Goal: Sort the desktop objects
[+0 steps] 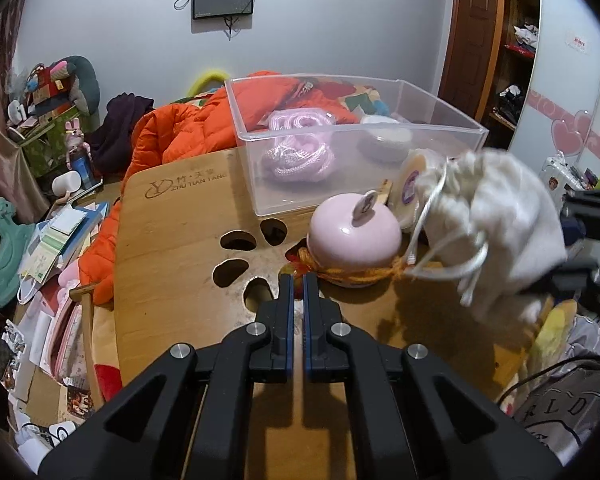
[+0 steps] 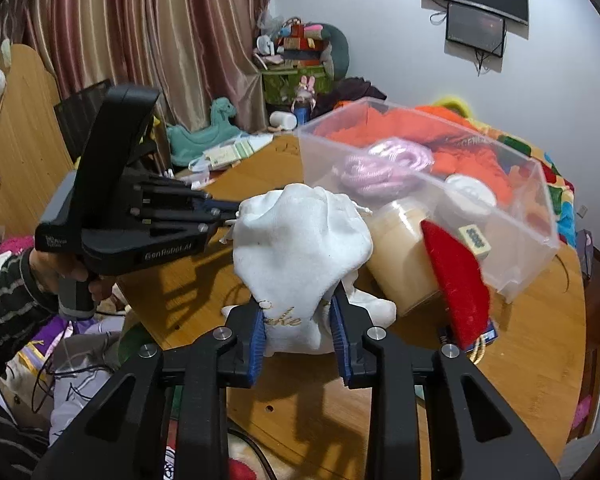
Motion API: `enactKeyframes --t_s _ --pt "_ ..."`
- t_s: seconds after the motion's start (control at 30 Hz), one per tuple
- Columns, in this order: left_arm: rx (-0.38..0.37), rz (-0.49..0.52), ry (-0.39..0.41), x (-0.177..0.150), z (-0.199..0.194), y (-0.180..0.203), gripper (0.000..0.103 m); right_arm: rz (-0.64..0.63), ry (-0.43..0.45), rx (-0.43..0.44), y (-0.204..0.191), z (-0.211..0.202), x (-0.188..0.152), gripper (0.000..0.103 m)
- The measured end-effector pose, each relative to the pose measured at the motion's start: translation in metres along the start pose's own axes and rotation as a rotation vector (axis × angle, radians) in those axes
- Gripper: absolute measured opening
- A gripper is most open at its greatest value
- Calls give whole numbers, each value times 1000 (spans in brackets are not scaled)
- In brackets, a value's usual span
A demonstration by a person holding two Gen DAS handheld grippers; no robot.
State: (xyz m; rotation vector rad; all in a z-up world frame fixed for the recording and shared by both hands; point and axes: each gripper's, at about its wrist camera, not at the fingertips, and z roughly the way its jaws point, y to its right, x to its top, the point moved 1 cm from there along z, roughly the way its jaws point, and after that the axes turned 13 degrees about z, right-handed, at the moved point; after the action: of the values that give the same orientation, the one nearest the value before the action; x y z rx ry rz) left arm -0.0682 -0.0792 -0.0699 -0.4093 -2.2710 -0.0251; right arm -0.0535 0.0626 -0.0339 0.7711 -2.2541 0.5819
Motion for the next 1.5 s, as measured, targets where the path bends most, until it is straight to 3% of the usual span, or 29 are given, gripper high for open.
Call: enactKeyframes --t_s 0.23,0.3,0.43,0.57,0.93,1.13,1.23,1.43,1.5 --pt "-24 29 41 1 -21 11 5 -1 83 28 -4 -27 23 26" --pt "-33 55 40 2 -22 18 11 -4 100 31 -6 -32 29 26" --pt "-18 95 23 1 -16 30 39 6 120 54 -5 -42 37 26" --pt "-18 93 17 4 -7 32 47 15 136 53 -4 -56 36 25" --pt "12 29 -19 5 17 15 48 43 222 86 -5 -90 60 24" --pt "-11 -2 20 8 10 9 48 27 224 97 -8 -91 64 24" --pt "-19 14 6 8 12 13 40 39 213 109 -6 -89 61 24" --pt "-34 33 2 5 12 24 40 62 224 148 -2 -95 64 24" --pt "-36 24 9 6 12 25 35 59 226 157 -3 -98 66 24"
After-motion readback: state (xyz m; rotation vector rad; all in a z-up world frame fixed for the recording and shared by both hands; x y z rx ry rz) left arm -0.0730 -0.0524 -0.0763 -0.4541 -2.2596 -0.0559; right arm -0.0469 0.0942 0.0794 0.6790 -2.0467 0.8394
